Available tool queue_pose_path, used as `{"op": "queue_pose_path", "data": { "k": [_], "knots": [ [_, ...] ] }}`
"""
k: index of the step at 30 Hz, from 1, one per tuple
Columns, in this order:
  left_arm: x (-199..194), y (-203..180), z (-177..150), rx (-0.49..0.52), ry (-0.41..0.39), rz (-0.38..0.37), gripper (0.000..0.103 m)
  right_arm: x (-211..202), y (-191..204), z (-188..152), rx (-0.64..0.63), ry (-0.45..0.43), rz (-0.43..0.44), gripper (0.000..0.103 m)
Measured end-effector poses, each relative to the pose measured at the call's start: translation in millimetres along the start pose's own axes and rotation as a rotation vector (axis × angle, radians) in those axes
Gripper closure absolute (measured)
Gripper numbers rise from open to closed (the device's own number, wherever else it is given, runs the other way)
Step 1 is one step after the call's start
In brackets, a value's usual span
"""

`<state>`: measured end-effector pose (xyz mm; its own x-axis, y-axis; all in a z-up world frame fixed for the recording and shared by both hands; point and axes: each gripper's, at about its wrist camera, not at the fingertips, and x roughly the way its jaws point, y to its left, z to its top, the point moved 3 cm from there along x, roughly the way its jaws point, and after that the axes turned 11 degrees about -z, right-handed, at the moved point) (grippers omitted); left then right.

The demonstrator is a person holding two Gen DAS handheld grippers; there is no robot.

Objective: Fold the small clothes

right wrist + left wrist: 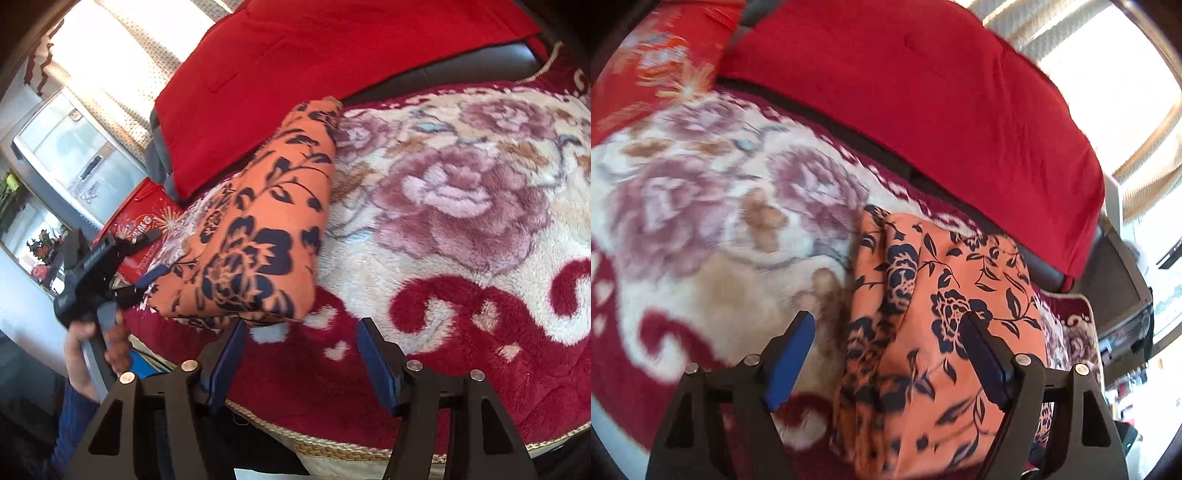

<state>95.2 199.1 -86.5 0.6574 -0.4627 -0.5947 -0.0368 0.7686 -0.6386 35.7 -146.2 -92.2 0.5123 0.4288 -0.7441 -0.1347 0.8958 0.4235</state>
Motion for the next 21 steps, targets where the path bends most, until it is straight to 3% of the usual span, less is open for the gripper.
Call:
{"op": "queue_pose_path", "data": {
  "k": [4, 6, 7, 8, 11, 13, 14, 16, 18, 20, 21],
  "knots": [
    [39, 5, 17, -0.022, 0.068, -0.014, 0.023, 2, -2, 2, -0.005, -0.002, 0.003, 0.037],
    [60, 10, 25, -0.037, 0.108, -0.013, 0.042, 3, -4, 3, -0.004, -0.002, 0.002, 0.037],
    [71, 13, 27, -0.037, 0.150, 0.002, 0.071, 3, -7, 4, -0.001, -0.001, 0.002, 0.037],
    [75, 13, 27, -0.044, 0.169, 0.006, 0.075, 4, -11, 4, 0.003, 0.000, 0.004, 0.037],
    [64, 3, 32, 0.010, 0.100, 0.005, 0.087, 3, -17, 5, 0.014, -0.002, 0.014, 0.037],
    [61, -7, 28, 0.100, 0.057, 0.022, 0.088, 5, -18, 5, 0.014, -0.002, 0.021, 0.037],
    [68, -6, 24, 0.132, 0.078, 0.061, 0.087, 6, -18, 5, 0.014, -0.001, 0.023, 0.037],
    [79, 6, 19, 0.095, 0.136, 0.080, 0.085, 7, -16, 6, 0.007, 0.000, 0.023, 0.037],
    [72, 4, 23, 0.069, 0.123, 0.052, 0.081, 6, -15, 7, 0.009, -0.004, 0.027, 0.037],
    [64, 3, 27, 0.042, 0.106, 0.050, 0.049, 7, -16, 6, 0.012, -0.003, 0.031, 0.037],
    [58, 0, 30, 0.048, 0.073, 0.059, 0.044, 8, -16, 6, 0.014, -0.003, 0.032, 0.037]
  ]
}}
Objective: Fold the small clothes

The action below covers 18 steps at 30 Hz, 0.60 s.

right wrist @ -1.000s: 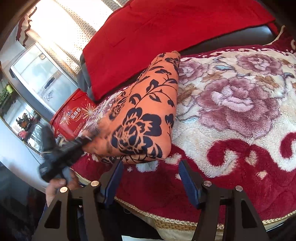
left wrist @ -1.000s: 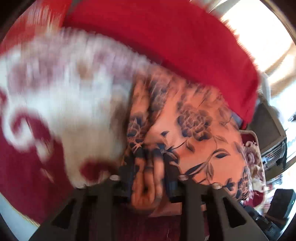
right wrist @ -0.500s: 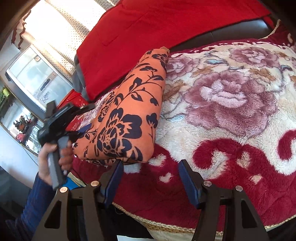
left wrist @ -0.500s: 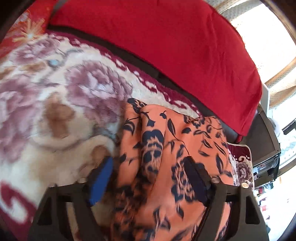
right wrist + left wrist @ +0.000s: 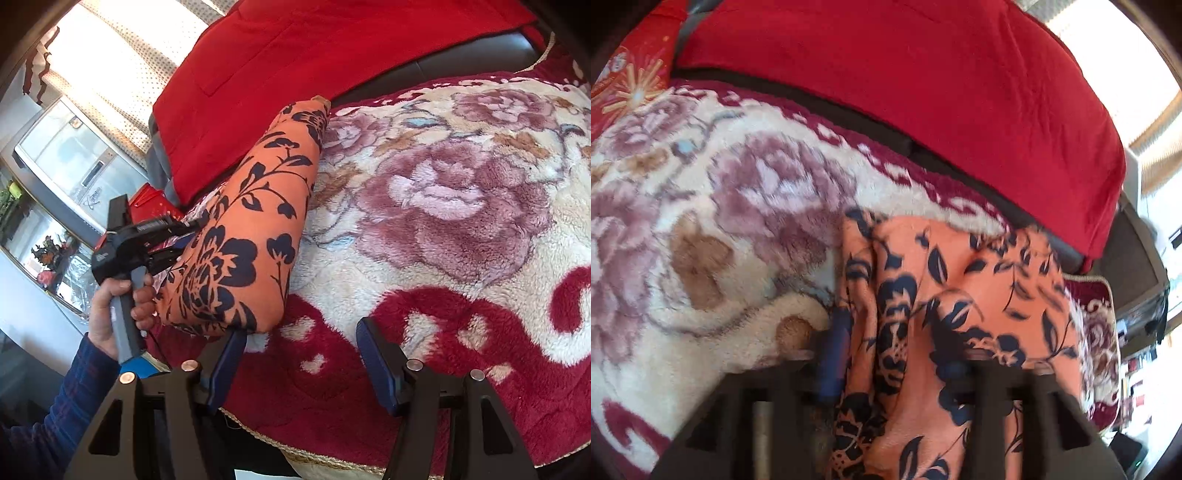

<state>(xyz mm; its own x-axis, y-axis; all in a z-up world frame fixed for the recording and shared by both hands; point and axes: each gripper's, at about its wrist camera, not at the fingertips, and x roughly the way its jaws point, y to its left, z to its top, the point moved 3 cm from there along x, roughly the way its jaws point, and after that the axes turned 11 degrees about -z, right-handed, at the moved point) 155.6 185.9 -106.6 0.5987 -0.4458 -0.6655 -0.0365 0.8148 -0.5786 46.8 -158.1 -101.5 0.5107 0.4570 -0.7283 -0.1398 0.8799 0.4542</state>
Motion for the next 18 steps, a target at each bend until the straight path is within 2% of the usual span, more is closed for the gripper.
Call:
{"op": "queue_pose_path", "data": {
  "k": [3, 7, 9, 10, 12, 13, 14, 18],
  "knots": [
    [-9, -8, 8, 0.043, -0.058, -0.008, 0.042, -1, -1, -2, 0.006, -0.003, 0.004, 0.037],
    [1, -15, 5, 0.078, -0.004, -0.027, 0.042, -2, -1, -3, 0.004, -0.002, 0.004, 0.037],
    [17, -15, 4, 0.081, 0.054, -0.017, 0.056, -3, -2, -3, 0.006, -0.001, 0.006, 0.037],
    [25, -11, 5, 0.071, 0.085, 0.015, 0.073, -3, -2, -3, 0.007, -0.001, 0.007, 0.037],
    [31, -3, 6, 0.048, 0.081, 0.015, 0.076, -3, -3, -4, 0.007, -0.001, 0.007, 0.037],
    [30, -1, 7, 0.045, 0.076, 0.022, 0.082, -3, -3, -4, 0.007, -0.003, 0.009, 0.037],
    [29, 0, 7, 0.050, 0.071, 0.036, 0.084, -3, -4, -5, 0.008, -0.004, 0.010, 0.037],
    [20, -4, 3, 0.092, 0.050, 0.107, 0.081, -4, -5, -6, 0.020, -0.004, 0.014, 0.037]
  ]
}}
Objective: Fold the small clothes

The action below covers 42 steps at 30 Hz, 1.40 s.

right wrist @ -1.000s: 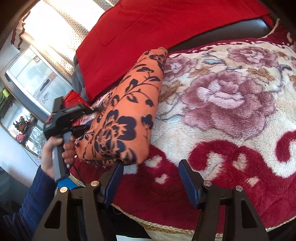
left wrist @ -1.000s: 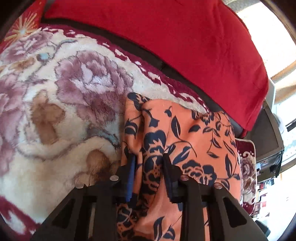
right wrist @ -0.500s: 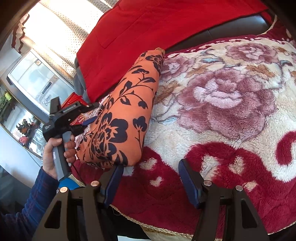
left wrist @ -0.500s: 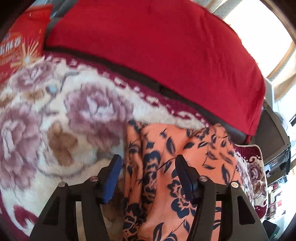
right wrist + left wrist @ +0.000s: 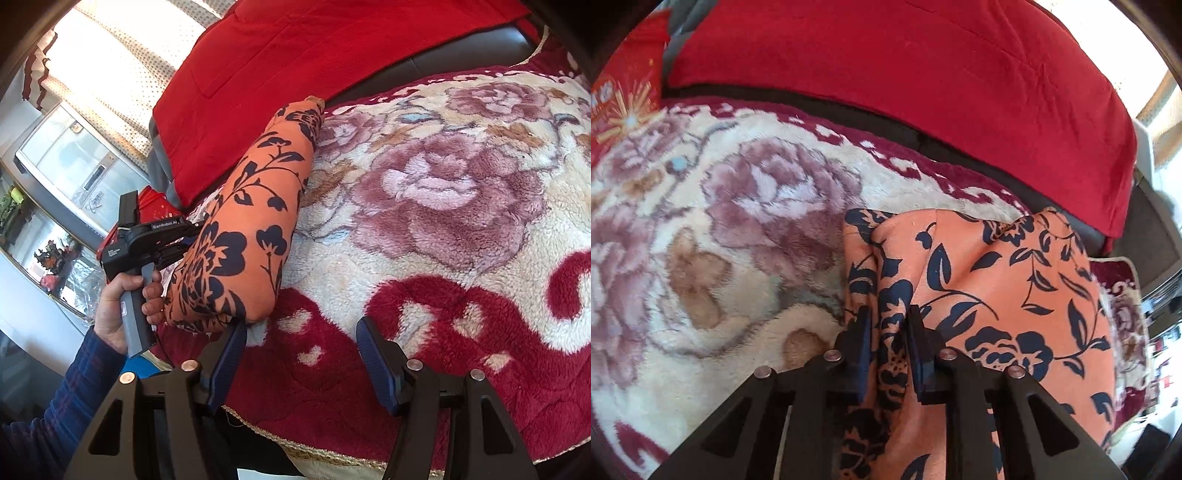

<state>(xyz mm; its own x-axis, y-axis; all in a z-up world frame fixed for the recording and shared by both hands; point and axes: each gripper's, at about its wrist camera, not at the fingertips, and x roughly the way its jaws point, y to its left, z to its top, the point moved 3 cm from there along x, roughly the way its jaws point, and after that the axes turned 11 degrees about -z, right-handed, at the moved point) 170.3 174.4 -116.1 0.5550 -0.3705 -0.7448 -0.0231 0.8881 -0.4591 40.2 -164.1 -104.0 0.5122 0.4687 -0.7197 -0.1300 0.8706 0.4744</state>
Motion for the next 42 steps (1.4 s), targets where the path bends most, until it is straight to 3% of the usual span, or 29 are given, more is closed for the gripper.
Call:
{"op": "queue_pose_path", "data": {
  "k": [5, 6, 8, 10, 12, 14, 16, 26, 32, 35, 39, 42],
  "knots": [
    [-30, -25, -9, 0.036, -0.084, 0.061, 0.072, -4, -3, 0, 0.023, 0.001, 0.009, 0.037],
    [-38, -33, -15, 0.052, -0.116, 0.060, 0.067, -5, -4, 0, 0.029, 0.002, 0.012, 0.037],
    [-52, -49, -28, 0.107, -0.165, 0.051, 0.044, -5, -6, 0, 0.046, 0.008, 0.019, 0.037],
    [-53, -63, -41, 0.163, -0.210, 0.067, 0.032, -4, -6, 3, 0.061, 0.014, 0.020, 0.037],
    [-37, -67, -56, 0.204, -0.170, 0.105, 0.031, -4, -4, 9, 0.064, 0.019, 0.014, 0.037],
    [-16, -56, -68, 0.174, -0.123, 0.123, 0.029, -5, -1, 14, 0.053, 0.015, 0.009, 0.036],
    [-15, -48, -78, 0.163, -0.195, 0.113, 0.029, -7, 2, 18, 0.035, 0.013, 0.004, 0.036],
    [-16, -48, -75, 0.177, -0.201, 0.117, 0.028, -7, -2, 12, 0.050, 0.048, -0.023, 0.033],
    [-15, -49, -75, 0.169, -0.200, 0.111, 0.028, -52, 14, 34, 0.027, -0.059, 0.007, 0.029],
    [-16, -50, -76, 0.165, -0.201, 0.113, 0.027, -48, 23, 55, 0.007, -0.074, -0.005, 0.027],
    [-16, -48, -75, 0.155, -0.198, 0.103, 0.027, -12, 29, 70, 0.045, -0.009, 0.047, 0.027],
    [-16, -47, -74, 0.154, -0.198, 0.104, 0.027, 38, 28, 62, 0.100, 0.128, 0.050, 0.027]
  ]
}}
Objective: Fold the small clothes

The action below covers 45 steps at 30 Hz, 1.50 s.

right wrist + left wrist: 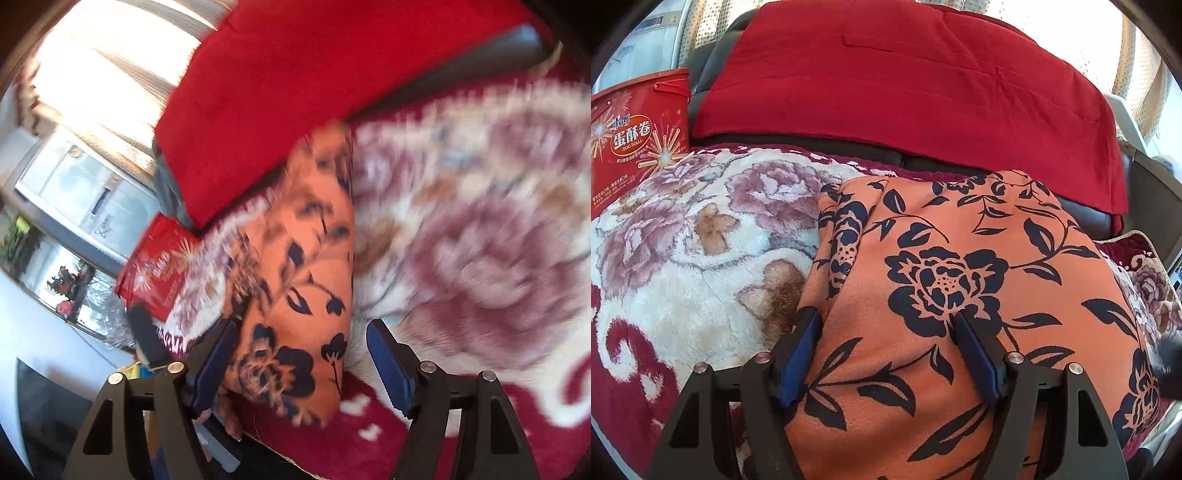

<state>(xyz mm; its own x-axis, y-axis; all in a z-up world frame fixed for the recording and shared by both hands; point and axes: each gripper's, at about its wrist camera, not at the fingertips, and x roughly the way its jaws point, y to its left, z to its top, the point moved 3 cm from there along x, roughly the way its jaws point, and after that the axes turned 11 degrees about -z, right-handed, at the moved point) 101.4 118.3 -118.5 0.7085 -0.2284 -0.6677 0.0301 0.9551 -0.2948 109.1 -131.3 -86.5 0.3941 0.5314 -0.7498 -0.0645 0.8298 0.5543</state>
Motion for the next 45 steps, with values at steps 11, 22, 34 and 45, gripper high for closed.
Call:
{"op": "queue_pose_path", "data": {
  "k": [11, 22, 34, 45],
  "knots": [
    [2, 0, 1, -0.009, -0.002, 0.002, 0.027, 4, 26, -19, -0.181, -0.030, -0.133, 0.044],
    [2, 0, 0, -0.009, -0.005, 0.007, 0.027, 11, 21, 8, -0.100, -0.062, -0.123, 0.055],
    [2, 0, 0, -0.012, -0.006, 0.012, 0.027, 9, -9, 36, 0.128, -0.075, -0.050, 0.026],
    [3, 0, 0, -0.013, -0.007, 0.015, 0.026, 10, 46, 32, -0.206, -0.111, -0.246, 0.055]
  ]
}}
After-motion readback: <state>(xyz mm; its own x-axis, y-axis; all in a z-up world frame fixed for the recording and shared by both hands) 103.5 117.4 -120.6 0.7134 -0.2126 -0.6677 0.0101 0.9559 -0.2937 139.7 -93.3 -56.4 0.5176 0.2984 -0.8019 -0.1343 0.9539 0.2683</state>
